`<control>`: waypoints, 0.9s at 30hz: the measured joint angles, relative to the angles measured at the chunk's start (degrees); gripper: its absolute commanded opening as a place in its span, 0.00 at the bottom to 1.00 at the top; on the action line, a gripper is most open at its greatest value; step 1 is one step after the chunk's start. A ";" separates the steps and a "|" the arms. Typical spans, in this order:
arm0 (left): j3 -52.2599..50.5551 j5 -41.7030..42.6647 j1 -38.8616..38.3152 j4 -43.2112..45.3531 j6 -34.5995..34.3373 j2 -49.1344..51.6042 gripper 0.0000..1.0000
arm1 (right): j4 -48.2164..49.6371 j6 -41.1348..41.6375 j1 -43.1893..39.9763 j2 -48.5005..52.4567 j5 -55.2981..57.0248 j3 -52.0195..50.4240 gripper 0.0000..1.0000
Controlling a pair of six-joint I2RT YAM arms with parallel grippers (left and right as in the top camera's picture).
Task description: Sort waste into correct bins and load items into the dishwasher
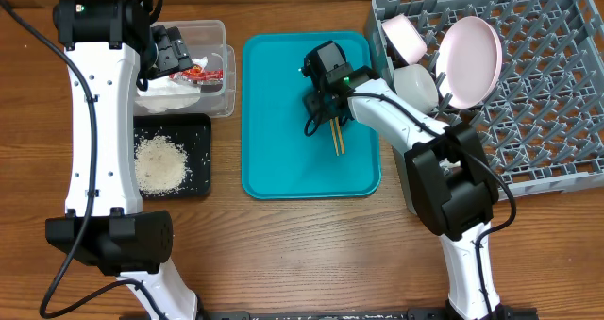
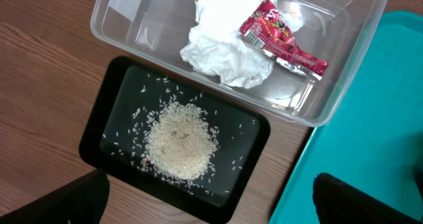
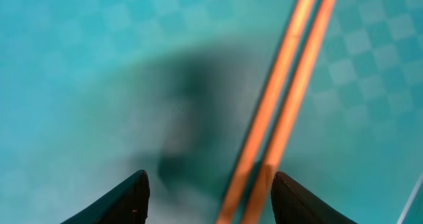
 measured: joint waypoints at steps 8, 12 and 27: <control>0.00 0.00 0.00 0.00 0.00 0.00 1.00 | 0.15 -1.25 1.22 0.52 0.85 0.00 0.61; 0.00 0.00 0.00 0.00 0.00 0.00 1.00 | 0.24 -1.38 1.18 1.09 1.01 0.00 0.61; 0.00 0.00 0.00 0.00 0.00 0.00 1.00 | -4.17 2.86 0.63 1.36 -0.11 0.50 0.11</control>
